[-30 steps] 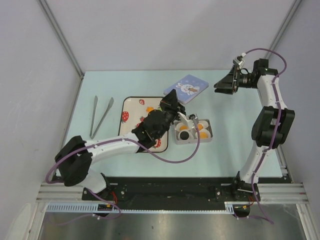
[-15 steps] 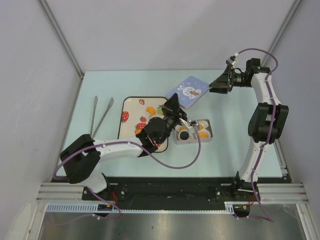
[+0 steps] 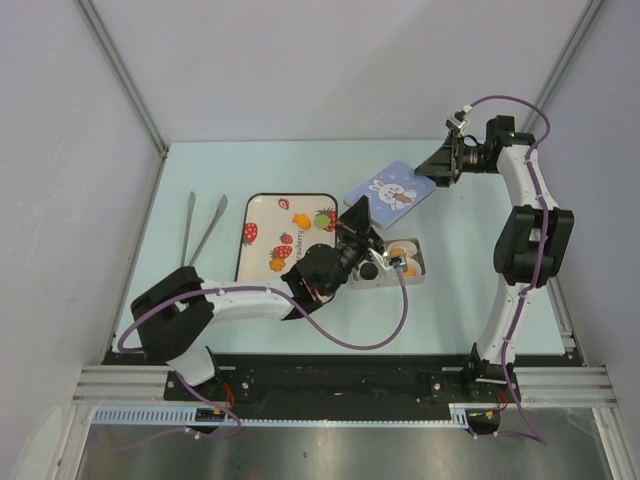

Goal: Pack the cookies

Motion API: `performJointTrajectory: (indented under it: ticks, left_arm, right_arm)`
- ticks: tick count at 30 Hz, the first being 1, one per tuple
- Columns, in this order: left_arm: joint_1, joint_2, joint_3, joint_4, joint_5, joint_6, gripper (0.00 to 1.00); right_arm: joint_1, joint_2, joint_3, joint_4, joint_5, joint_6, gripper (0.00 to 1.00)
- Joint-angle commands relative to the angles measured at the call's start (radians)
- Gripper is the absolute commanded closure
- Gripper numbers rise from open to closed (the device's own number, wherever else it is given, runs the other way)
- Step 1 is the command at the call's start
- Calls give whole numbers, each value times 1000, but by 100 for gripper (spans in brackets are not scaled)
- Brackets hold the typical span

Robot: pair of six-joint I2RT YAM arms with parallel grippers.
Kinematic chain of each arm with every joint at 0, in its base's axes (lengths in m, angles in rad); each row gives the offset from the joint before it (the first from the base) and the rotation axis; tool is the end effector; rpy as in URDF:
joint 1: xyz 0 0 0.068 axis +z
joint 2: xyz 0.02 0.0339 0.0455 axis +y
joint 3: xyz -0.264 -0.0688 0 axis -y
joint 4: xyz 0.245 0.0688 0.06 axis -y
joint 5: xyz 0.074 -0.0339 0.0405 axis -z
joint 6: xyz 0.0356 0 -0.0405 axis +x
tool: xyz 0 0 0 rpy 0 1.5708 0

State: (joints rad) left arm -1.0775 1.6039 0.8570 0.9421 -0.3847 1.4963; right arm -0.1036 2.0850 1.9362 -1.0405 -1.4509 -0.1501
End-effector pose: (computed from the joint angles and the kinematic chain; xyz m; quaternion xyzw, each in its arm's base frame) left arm 0.1795 -0.3057 0.2757 0.5568 0.3163 0.2764 0.7166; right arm 0.4315 -0.0093 0.2937 -0.1428 0.7315 0.6283 0.2231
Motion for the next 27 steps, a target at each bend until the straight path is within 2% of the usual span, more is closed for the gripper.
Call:
performJointTrajectory:
  ticks: [1, 7, 10, 15, 19, 20, 23, 24, 25, 27]
  left_arm:
    - [-12, 11, 8, 89, 24, 16, 100]
    - [-13, 24, 2, 116, 37, 36, 98]
    - [-13, 28, 10, 119, 37, 35, 97]
    - [-13, 34, 14, 116, 24, 33, 92]
    - [-13, 34, 11, 118, 4, 15, 76]
    - [-13, 36, 7, 118, 0, 6, 72]
    - [-12, 36, -13, 116, -22, -19, 60]
    - [-12, 36, -21, 118, -26, -27, 56]
    - [-10, 34, -33, 118, -37, -34, 48]
    - [-10, 34, -42, 112, -52, -68, 40]
  right_arm:
    - [27, -9, 18, -16, -31, 4, 25]
    - [67, -28, -13, -7, -20, 4, 33]
    - [84, -32, -32, -4, -14, 4, 41]
    - [82, -51, -52, 0, -19, 1, 61]
    - [64, -63, -62, 0, -28, 1, 80]
    - [61, -66, -63, 0, -31, 3, 87]
    - [42, -74, -65, 2, -40, 4, 98]
    - [38, -75, -65, 2, -42, 4, 99]
    - [32, -78, -65, 2, -43, 6, 100]
    - [19, -82, -63, 2, -46, 7, 100]
